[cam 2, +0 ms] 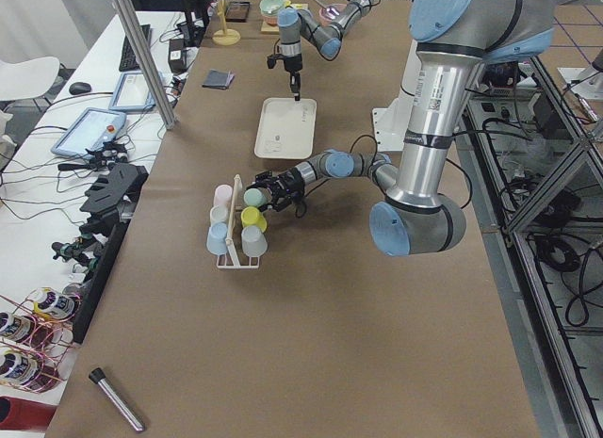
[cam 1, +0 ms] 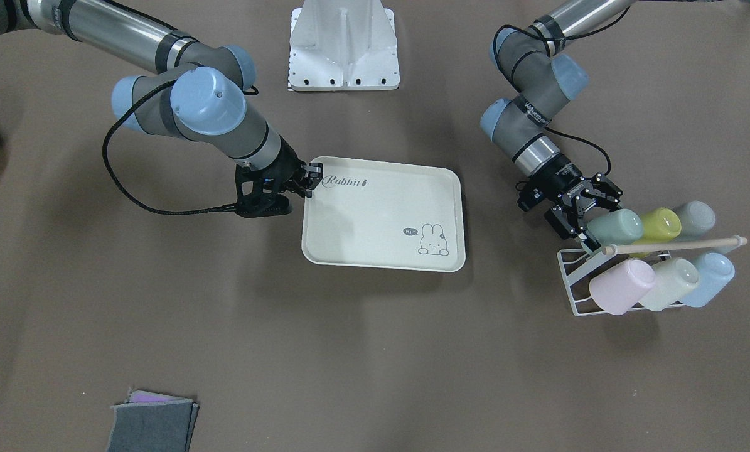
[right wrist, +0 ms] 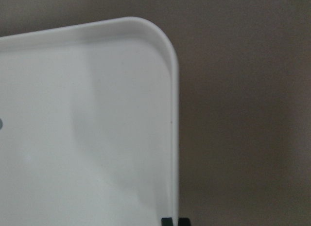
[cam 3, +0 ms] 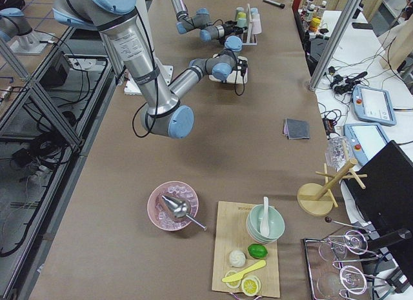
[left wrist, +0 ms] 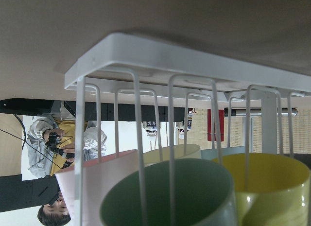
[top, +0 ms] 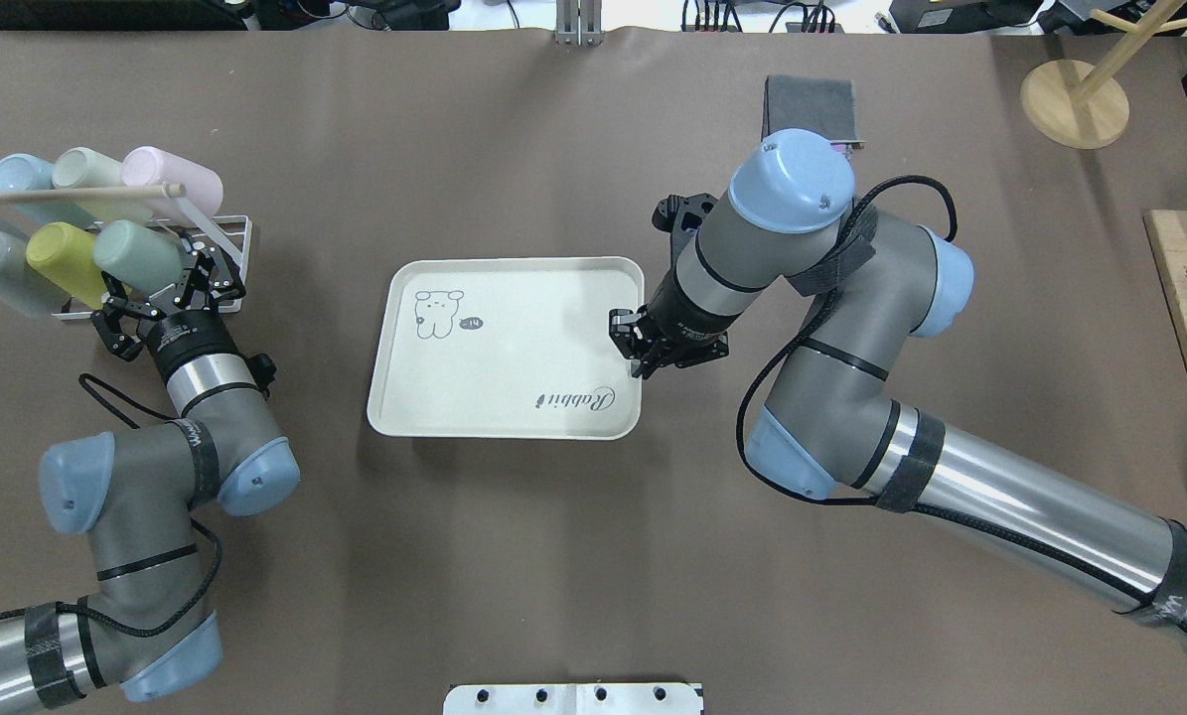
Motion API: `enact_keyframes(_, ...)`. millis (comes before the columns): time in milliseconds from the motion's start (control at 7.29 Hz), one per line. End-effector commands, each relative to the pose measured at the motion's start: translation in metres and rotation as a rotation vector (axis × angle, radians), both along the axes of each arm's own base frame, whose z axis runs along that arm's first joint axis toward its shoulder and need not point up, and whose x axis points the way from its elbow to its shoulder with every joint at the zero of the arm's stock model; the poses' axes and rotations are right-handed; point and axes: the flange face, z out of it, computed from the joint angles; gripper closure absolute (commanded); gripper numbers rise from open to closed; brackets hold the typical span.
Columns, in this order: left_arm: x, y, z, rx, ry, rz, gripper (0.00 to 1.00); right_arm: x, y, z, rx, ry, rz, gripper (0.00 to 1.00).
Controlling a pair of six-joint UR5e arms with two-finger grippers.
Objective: Pick up and place green cup on tray
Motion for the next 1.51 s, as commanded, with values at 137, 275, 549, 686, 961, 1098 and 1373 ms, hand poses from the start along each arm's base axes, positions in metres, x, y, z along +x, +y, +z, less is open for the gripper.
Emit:
enact_keyframes(137, -0.002, -0.002, 0.002, 0.005, 0.011, -0.004, 0.49, -0.017, 0.019, 0.010, 0.004, 0.013, -0.019, 1.00)
enact_keyframes(275, -0.003, -0.001, -0.001, 0.008, 0.016, -0.004, 0.57, -0.017, 0.019, 0.011, 0.004, 0.015, -0.019, 1.00)
enact_keyframes(549, -0.010, 0.000, -0.014, -0.010, -0.028, 0.032, 0.58, -0.015, 0.019, 0.023, -0.009, 0.028, -0.018, 0.61)
enact_keyframes(686, -0.021, 0.005, -0.021, 0.000, -0.036, 0.043, 0.58, -0.009, 0.015, 0.026, -0.016, 0.031, -0.006, 0.07)
enact_keyframes(961, -0.045, 0.016, -0.037, 0.040, -0.043, 0.054, 0.58, 0.014, -0.007, 0.023, -0.008, 0.020, 0.022, 0.00)
enact_keyframes(1098, -0.056, 0.018, -0.044, 0.050, -0.059, 0.059, 0.58, 0.035, -0.026, 0.024, 0.001, 0.010, 0.031, 0.00)
enact_keyframes(1373, -0.066, 0.022, -0.076, 0.080, -0.005, 0.059, 0.58, 0.104, -0.065, 0.059, 0.089, 0.004, -0.009, 0.00)
